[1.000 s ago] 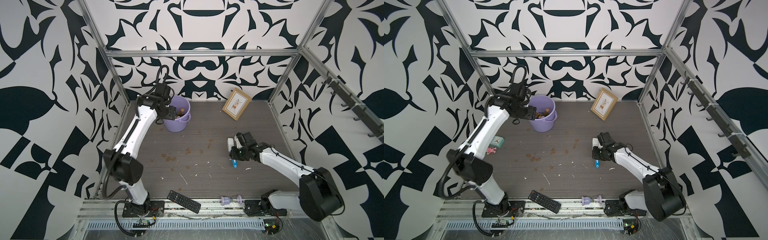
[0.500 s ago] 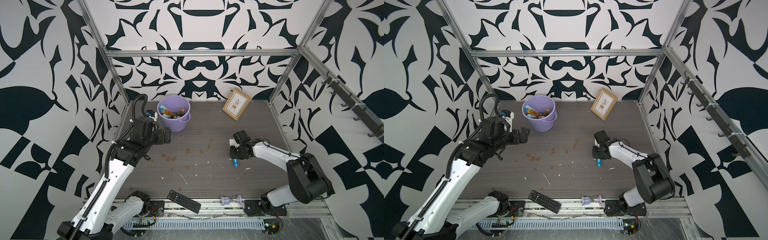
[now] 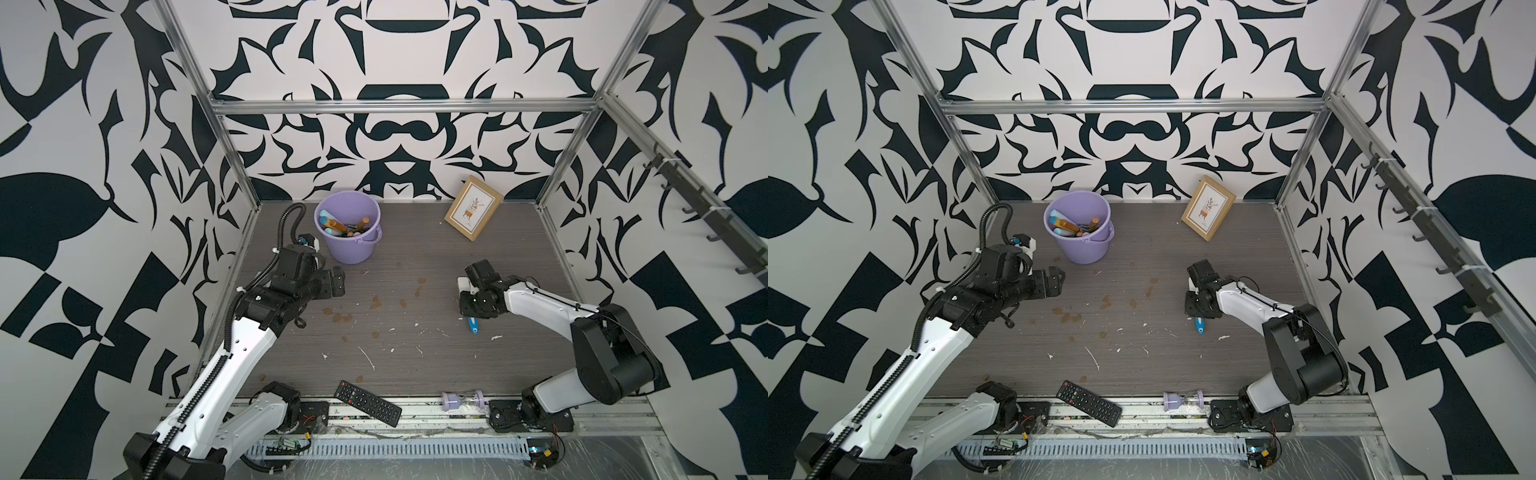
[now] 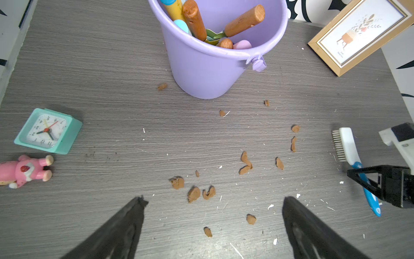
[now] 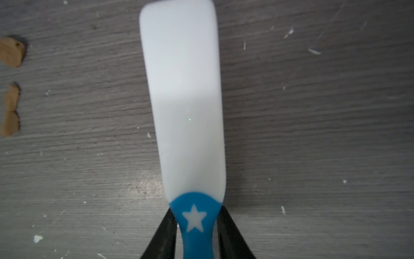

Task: Brush the soil off the hand trowel and place it into the bucket
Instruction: Place the brush at the center of the board.

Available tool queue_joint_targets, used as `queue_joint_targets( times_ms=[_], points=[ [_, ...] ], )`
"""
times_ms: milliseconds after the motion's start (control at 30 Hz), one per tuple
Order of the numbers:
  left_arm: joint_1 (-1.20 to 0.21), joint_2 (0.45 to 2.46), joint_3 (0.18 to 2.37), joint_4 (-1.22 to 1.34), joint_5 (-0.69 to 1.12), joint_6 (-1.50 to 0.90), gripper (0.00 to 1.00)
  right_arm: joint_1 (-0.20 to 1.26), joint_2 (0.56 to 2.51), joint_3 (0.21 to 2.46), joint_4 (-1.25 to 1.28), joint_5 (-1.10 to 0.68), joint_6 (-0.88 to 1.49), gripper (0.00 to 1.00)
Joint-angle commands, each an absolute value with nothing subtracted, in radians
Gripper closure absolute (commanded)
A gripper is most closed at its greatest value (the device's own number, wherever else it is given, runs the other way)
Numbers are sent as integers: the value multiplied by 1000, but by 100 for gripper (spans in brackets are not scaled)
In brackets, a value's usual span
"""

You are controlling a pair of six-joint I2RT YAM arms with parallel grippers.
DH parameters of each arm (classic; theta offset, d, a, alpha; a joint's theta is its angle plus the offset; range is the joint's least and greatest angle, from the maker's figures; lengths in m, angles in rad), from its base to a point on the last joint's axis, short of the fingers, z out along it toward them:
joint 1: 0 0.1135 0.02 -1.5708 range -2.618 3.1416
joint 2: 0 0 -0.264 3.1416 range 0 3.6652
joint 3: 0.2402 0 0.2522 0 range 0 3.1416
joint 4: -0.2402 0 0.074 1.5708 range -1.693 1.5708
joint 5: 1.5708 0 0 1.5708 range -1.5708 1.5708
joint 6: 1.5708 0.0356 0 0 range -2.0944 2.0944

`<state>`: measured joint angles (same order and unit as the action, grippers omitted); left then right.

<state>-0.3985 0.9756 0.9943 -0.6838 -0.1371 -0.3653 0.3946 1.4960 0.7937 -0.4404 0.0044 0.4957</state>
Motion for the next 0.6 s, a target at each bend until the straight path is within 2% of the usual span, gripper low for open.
queue_joint_targets(
  times_ms=[0, 233, 400, 467, 567],
  points=[
    [-397, 976, 978, -668, -112, -382, 1, 403, 1443, 787, -460, 2, 512, 64],
    [-397, 965, 941, -636, -166, -405, 1, 408, 1273, 789, -528, -6, 542, 61],
    [-397, 972, 863, -546, -352, -439, 1, 408, 1077, 867, -622, 8, 540, 59],
    [-397, 967, 789, -432, -458, -394, 1, 408, 1028, 888, -608, -34, 516, 57],
    [-397, 950, 623, -108, -579, -249, 0, 407, 982, 891, -545, -88, 483, 50]
  ],
)
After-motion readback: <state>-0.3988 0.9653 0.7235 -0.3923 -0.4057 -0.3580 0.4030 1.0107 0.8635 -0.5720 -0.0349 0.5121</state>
